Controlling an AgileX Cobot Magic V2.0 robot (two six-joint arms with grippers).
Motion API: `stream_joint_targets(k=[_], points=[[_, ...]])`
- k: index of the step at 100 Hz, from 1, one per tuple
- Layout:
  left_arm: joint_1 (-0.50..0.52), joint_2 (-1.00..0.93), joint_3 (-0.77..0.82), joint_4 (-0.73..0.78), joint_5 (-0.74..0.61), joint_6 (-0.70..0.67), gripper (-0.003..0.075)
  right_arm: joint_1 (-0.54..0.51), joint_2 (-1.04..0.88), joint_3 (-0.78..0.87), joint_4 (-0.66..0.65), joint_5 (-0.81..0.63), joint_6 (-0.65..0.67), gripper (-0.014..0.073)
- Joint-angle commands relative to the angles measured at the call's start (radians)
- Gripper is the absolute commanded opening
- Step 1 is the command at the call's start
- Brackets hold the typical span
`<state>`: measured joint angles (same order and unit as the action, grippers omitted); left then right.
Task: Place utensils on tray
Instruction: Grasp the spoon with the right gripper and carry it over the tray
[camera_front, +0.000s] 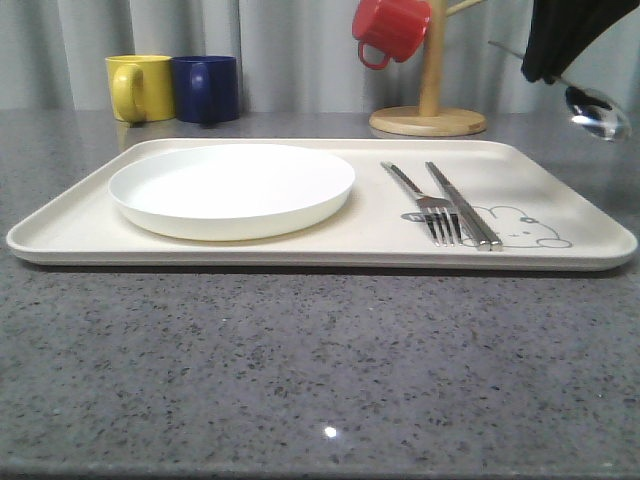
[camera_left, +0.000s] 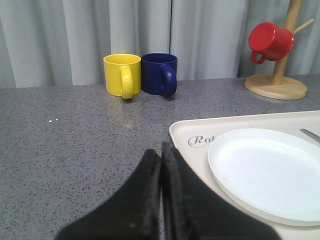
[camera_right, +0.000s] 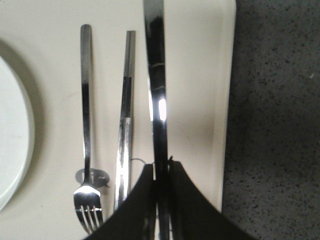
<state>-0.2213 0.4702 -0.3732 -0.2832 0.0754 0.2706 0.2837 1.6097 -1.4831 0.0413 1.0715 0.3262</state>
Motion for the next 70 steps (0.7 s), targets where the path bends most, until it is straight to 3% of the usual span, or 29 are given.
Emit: stream_joint_targets(k=[1, 70], points=[[-0.004, 0.005, -0.028, -0.002, -0.085, 0.000, -0.0018, 0.001, -0.014, -0.032, -0.025, -0.042, 0.022, -0.0057], [-0.004, 0.005, -0.028, -0.002, -0.085, 0.000, -0.0018, 0.001, 0.038, 0.066, 0.024, -0.128, 0.024, -0.0057]])
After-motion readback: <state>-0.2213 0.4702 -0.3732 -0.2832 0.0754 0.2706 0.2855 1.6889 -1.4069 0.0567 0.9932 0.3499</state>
